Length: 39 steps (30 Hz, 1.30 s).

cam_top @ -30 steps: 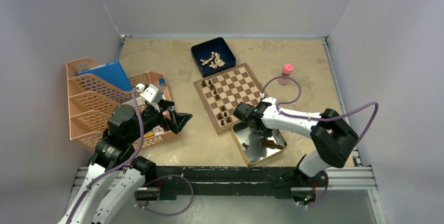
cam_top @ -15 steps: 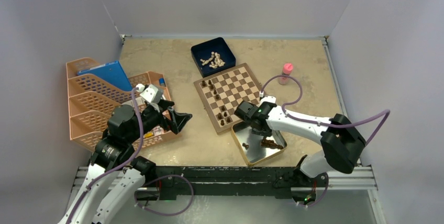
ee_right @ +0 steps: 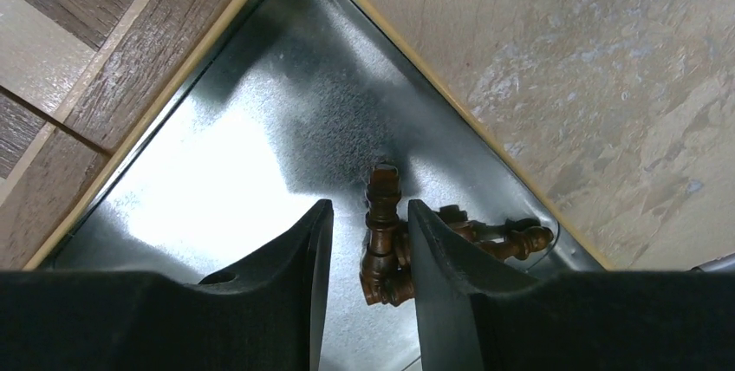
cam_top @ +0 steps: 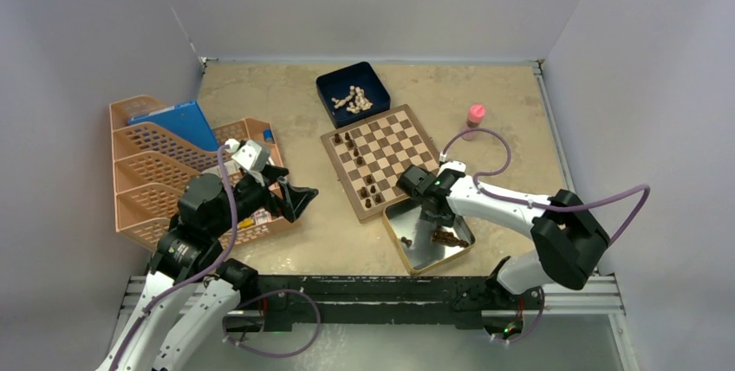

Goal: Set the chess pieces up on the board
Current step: Pick up the chess piece from the storage box.

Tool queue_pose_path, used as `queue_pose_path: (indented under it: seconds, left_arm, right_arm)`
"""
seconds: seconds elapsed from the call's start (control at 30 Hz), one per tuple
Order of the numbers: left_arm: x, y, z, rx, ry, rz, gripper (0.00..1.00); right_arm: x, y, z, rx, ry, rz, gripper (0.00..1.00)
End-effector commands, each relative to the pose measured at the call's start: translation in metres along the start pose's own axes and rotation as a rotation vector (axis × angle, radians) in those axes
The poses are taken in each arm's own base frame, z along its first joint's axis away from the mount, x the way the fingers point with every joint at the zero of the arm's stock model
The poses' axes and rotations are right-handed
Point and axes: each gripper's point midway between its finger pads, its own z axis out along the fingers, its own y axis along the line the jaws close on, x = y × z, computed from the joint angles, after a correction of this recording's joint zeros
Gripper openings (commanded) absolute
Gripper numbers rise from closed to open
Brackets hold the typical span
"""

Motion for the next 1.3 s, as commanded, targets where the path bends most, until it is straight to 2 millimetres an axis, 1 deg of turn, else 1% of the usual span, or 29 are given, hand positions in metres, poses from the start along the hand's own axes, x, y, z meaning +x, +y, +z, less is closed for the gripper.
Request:
queue_pose_path:
  seconds: [0.0,0.23,0.33,0.47,0.53,0.6,0.7,0.77,0.83,0.97,1.07,1.17,1.27]
  left_arm:
    - [-0.013,-0.007,-0.002,0.027,-0.044,0.016,0.95]
    - [-0.014,-0.006,-0.002,0.023,-0.046,0.019,0.94]
    - [-0.016,-0.006,-0.003,0.018,-0.054,0.021,0.93]
    - [-0.015,-0.006,-0.003,0.017,-0.051,0.020,0.93]
    - [-0.015,-0.005,-0.003,0.016,-0.050,0.020,0.92]
    - [-0.015,-0.005,-0.003,0.014,-0.050,0.020,0.92]
    - [-0.014,-0.005,-0.003,0.014,-0.049,0.017,0.92]
    - [-0.014,-0.005,-0.002,0.013,-0.048,0.016,0.91]
    - [-0.014,-0.005,-0.002,0.013,-0.047,0.014,0.91]
    - [-0.013,-0.004,-0.001,0.012,-0.042,0.011,0.91]
    - [-0.013,-0.004,-0.001,0.012,-0.042,0.002,0.90]
    - [-0.012,-0.005,0.000,0.014,-0.041,-0.009,0.89]
    - [-0.009,-0.005,0.002,0.018,-0.022,-0.030,0.86]
  right_arm:
    - [0.002,-0.001,0.000,-0.019,0.013,0.047,0.41]
    - [0.016,0.009,0.007,-0.066,0.069,0.038,0.40]
    - [0.011,0.018,0.005,-0.097,0.054,0.037,0.38]
    - [-0.004,0.035,-0.001,-0.166,0.009,0.008,0.30]
    - [-0.004,0.037,-0.002,-0.175,0.010,-0.010,0.26]
    - [-0.002,0.037,0.001,-0.172,0.018,-0.040,0.24]
    - [0.006,0.031,0.004,-0.155,0.041,-0.084,0.27]
    - [0.010,0.027,0.004,-0.161,0.056,-0.102,0.32]
    - [0.014,0.027,0.001,-0.186,0.069,-0.112,0.34]
    - [0.016,0.029,-0.006,-0.250,0.072,-0.123,0.35]
    - [0.010,0.035,-0.008,-0.278,0.045,-0.139,0.29]
    - [-0.004,0.044,-0.011,-0.286,-0.003,-0.154,0.24]
    - [-0.016,0.051,-0.016,-0.301,-0.051,-0.173,0.15]
